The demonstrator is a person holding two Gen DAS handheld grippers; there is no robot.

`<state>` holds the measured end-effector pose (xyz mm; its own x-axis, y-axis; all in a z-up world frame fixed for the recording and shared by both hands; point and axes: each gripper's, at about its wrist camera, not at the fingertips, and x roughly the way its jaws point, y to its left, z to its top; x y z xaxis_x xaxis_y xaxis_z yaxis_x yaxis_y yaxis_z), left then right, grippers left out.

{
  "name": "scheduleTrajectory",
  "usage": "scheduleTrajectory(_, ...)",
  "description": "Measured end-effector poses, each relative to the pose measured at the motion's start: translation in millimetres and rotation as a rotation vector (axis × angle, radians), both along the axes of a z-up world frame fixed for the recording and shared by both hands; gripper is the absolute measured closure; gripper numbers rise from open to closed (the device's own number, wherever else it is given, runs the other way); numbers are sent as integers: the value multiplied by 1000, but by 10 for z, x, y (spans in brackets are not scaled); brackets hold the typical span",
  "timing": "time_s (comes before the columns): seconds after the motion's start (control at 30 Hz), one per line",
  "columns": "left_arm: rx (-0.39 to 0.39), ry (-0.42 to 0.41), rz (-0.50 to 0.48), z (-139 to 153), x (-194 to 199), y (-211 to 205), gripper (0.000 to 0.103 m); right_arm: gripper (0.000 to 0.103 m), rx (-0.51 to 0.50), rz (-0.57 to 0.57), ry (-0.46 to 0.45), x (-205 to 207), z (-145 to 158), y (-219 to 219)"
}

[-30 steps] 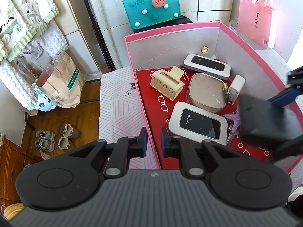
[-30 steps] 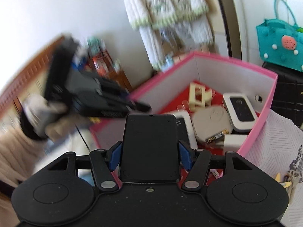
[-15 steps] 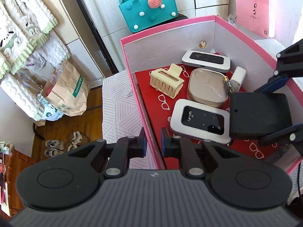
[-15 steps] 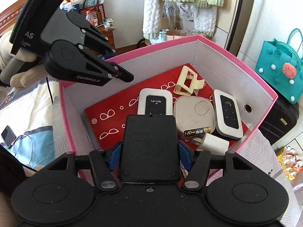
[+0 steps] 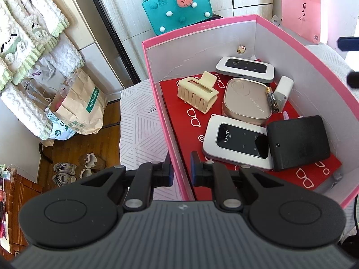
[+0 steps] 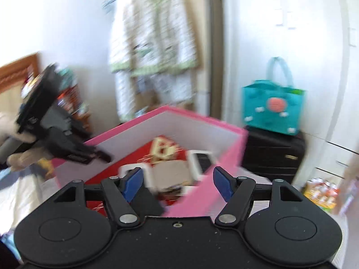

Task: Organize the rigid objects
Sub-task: 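Grasp the yellow star keychain on the table with the right tool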

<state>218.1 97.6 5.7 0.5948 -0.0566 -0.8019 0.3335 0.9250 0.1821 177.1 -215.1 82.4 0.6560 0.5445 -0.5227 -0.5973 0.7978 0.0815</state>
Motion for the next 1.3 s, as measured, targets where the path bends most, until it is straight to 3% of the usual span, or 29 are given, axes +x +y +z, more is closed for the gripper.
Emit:
scheduleTrajectory(0.07, -9, 1, 4, 4, 1, 13, 91, 29, 21, -51, -9, -30, -57, -165)
scheduleTrajectory(0.2, -41, -3, 18, -4, -14, 55, 91, 29, -71, -212, -101, -30, -152, -335)
scheduleTrajectory(0.37, -61, 11, 28, -5, -19, 87, 91, 29, -39, -320, -69, 33, -348, -516)
scheduleTrajectory(0.47, -58, 13, 28, 0, -13, 82, 91, 30, -73, -348, -50, 49, -533, -483)
scheduleTrajectory(0.6, -63, 11, 31, 0, -14, 85, 91, 45, -57, -325, 18, 118, -756, -420)
scheduleTrajectory(0.7, -71, 10, 32, -2, -17, 95, 91, 53, -102, -320, 21, 140, -858, -345)
scheduleTrajectory(0.83, -74, 17, 26, 4, -6, 112, 91, 52, -158, -319, 23, 188, -937, -289)
scheduleTrajectory(1.0, -71, 19, 25, 4, 1, 110, 91, 43, -213, -346, 33, 292, -1008, -275)
scheduleTrajectory(1.3, -68, 21, 24, 4, 2, 98, 91, 44, -171, -343, 76, 397, -1127, -317)
